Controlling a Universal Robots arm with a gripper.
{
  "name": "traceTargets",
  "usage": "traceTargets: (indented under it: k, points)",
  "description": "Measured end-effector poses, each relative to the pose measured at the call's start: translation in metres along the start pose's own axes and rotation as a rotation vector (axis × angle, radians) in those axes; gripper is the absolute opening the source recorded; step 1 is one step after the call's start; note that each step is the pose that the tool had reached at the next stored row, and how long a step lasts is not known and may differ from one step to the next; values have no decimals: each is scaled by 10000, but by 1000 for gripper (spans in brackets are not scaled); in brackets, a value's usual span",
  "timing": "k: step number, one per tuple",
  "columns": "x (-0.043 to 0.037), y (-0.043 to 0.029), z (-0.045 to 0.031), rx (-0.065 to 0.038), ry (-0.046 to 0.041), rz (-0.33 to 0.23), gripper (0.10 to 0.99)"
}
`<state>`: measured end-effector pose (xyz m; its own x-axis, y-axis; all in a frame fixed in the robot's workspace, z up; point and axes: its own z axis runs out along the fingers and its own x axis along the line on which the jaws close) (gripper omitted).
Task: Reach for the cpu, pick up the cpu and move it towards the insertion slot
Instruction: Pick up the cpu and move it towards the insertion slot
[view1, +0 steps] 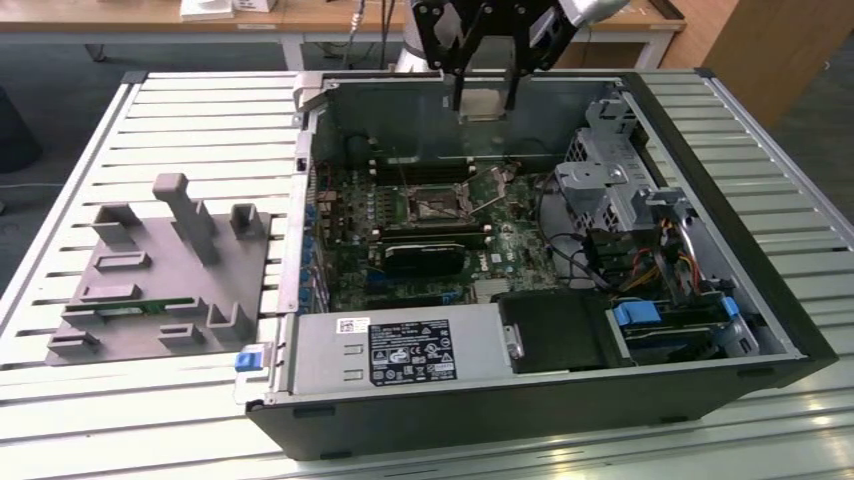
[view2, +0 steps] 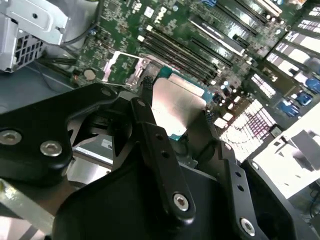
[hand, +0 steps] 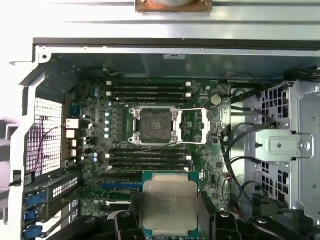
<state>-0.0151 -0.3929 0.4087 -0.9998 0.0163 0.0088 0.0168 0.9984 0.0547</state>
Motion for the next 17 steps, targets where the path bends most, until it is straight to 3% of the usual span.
traceTargets:
  k: [9, 17]
  points:
    - [-36, 315, 73, 13, 8, 0, 525]
    - [-48, 330, 83, 14, 10, 0, 525]
